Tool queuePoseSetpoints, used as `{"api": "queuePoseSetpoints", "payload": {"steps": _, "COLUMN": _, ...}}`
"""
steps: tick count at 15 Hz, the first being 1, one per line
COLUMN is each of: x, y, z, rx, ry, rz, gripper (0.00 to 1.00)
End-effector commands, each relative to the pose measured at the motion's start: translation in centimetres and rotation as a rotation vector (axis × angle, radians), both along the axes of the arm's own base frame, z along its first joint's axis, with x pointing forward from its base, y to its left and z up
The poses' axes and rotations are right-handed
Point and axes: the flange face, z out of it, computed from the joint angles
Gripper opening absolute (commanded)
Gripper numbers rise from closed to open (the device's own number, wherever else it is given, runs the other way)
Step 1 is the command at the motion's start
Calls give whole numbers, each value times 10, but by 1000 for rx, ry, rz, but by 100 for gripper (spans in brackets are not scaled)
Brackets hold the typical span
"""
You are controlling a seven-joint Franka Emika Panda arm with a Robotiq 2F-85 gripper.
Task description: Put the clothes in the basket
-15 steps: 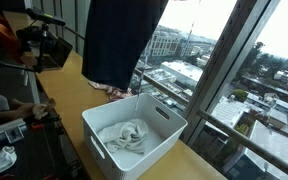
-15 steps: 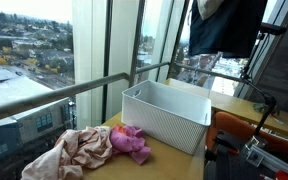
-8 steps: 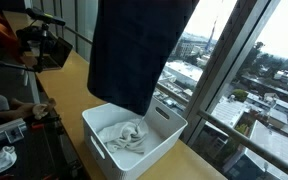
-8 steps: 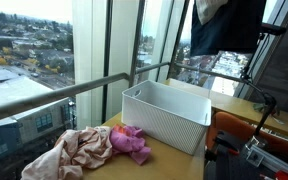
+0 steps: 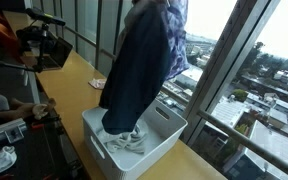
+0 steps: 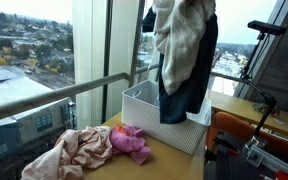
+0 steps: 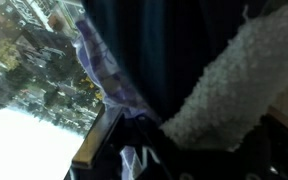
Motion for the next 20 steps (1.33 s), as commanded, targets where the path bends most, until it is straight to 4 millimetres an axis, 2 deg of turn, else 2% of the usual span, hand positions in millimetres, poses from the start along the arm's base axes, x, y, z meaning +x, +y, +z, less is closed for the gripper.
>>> {"api": "queuePoseSetpoints", "payload": {"steps": 1, "x": -10, "y": 7, "z": -50, "rx": 5, "ry": -21, "rz": 42, "gripper": 0}}
{"api": "queuePoseSetpoints", "payload": {"steps": 4, "x": -16, "y": 10, "z": -78, "rx": 7, "ry": -15, "rz": 58, "gripper": 0}}
{"api": "queuePoseSetpoints", "payload": {"steps": 7, "x": -24, "y": 7, "z": -78, "rx": -4, "ry": -26, "rz": 51, "gripper": 0}}
{"api": "queuePoseSetpoints", "payload": {"steps": 14, "x": -36, "y": -25, "z": -43, "rx": -70, "ry": -75, "rz": 6, "gripper": 0}}
{"api": "queuePoseSetpoints", "payload": {"steps": 20, "x": -30, "y": -42, "z": -4, "rx": -91, "ry": -121, "rz": -16, "gripper": 0}}
